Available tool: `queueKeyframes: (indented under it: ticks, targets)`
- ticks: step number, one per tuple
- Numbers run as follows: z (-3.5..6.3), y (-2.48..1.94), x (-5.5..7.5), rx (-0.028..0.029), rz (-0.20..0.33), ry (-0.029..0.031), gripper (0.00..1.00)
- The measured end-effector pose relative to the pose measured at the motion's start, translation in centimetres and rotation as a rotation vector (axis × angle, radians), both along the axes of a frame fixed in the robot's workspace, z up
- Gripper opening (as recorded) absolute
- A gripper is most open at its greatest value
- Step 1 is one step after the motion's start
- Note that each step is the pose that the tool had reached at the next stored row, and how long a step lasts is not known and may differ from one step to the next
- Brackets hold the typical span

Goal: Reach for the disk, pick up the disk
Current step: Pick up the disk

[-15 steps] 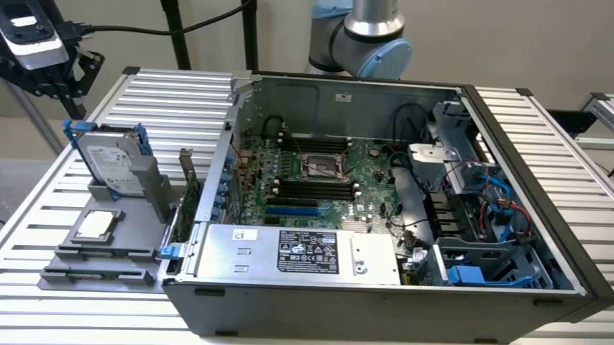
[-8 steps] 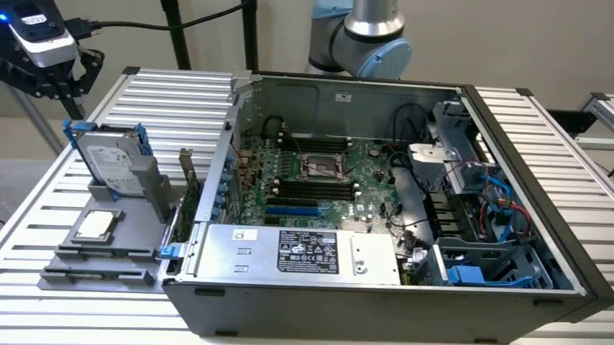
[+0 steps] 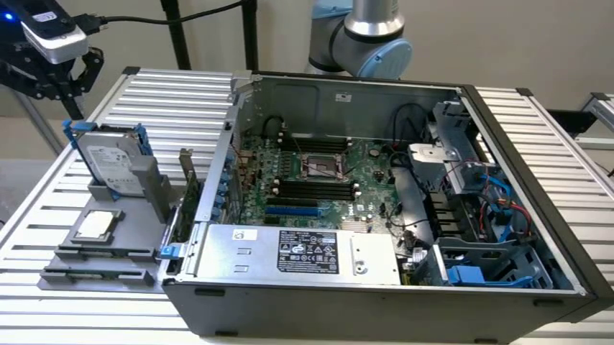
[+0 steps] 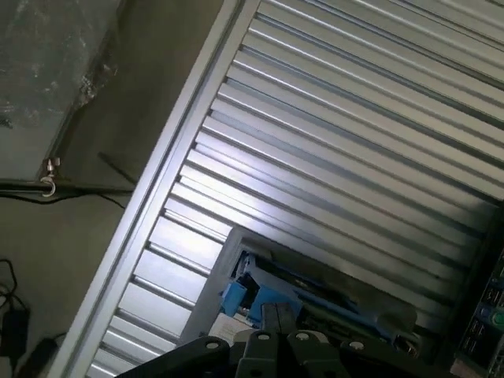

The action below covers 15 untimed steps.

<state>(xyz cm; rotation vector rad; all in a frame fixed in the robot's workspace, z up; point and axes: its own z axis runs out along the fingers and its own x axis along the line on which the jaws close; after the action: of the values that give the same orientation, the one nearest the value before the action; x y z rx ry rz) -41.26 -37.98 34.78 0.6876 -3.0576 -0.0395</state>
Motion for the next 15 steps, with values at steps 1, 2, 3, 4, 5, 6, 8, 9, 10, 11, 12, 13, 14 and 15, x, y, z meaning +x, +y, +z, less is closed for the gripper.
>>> queueKeyframes:
  ticks: [1, 2, 3, 4, 5, 6, 8, 9, 10, 11, 12, 13, 14, 15]
  targets:
    - [0.0, 0.0, 0.0, 0.0, 0.017, -0.0001, 0.11]
    - [0.0, 0.0, 0.0, 0.0, 0.035, -0.0004, 0.11]
    - [0.0, 0.0, 0.0, 0.0, 0.055, -0.0007, 0.11]
    - [-0.01, 0.0, 0.0, 0.0, 0.073, -0.001, 0.11]
    - [-0.01, 0.0, 0.0, 0.0, 0.091, -0.0013, 0.11]
    - [-0.01, 0.0, 0.0, 0.0, 0.109, -0.0015, 0.11]
    - [-0.01, 0.0, 0.0, 0.0, 0.145, -0.0022, 0.11]
    - [-0.01, 0.0, 0.0, 0.0, 0.163, -0.0027, 0.11]
    - [-0.02, 0.0, 0.0, 0.0, 0.181, -0.0031, 0.11]
    - [-0.01, 0.0, 0.0, 0.0, 0.199, -0.0034, 0.11]
    - [-0.02, 0.0, 0.0, 0.0, 0.219, -0.0039, 0.11]
    - [-0.02, 0.0, 0.0, 0.0, 0.237, -0.0043, 0.11]
    - [-0.02, 0.0, 0.0, -0.0001, 0.255, -0.0046, 0.11]
    - [-0.02, 0.0, 0.0, -0.0001, 0.273, -0.0048, 0.11]
